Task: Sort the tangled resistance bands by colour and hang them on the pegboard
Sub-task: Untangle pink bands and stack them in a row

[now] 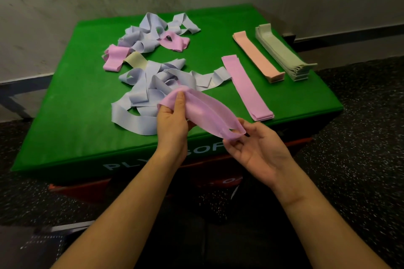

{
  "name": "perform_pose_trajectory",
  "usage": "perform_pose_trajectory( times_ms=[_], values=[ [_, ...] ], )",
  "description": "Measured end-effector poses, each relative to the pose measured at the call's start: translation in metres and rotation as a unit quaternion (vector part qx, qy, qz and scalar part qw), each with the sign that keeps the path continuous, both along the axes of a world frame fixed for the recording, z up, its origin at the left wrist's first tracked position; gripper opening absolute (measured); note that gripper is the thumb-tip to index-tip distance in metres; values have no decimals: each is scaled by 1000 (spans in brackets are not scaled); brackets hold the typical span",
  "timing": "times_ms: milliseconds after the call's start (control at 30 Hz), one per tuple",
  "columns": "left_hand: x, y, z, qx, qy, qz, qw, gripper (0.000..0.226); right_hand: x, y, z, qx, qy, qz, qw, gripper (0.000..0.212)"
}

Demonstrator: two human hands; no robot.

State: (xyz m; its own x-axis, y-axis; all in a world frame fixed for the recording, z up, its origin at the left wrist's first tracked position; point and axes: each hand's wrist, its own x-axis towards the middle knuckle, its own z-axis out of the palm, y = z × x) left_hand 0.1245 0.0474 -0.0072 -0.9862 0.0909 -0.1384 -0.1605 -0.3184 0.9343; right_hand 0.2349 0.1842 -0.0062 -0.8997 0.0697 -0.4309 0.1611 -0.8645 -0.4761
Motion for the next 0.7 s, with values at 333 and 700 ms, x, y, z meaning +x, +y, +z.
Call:
perform_pose_trajectory(
  times_ms=[333, 700],
  values=[
    [-20, 22, 21, -88, 86, -26, 992, 14, -12, 13, -2, 195, 6, 18, 981, 24],
    [-33, 46, 26, -116, 96, -53, 987, 11, -15, 36, -14, 266, -18, -100, 959, 14]
  ],
)
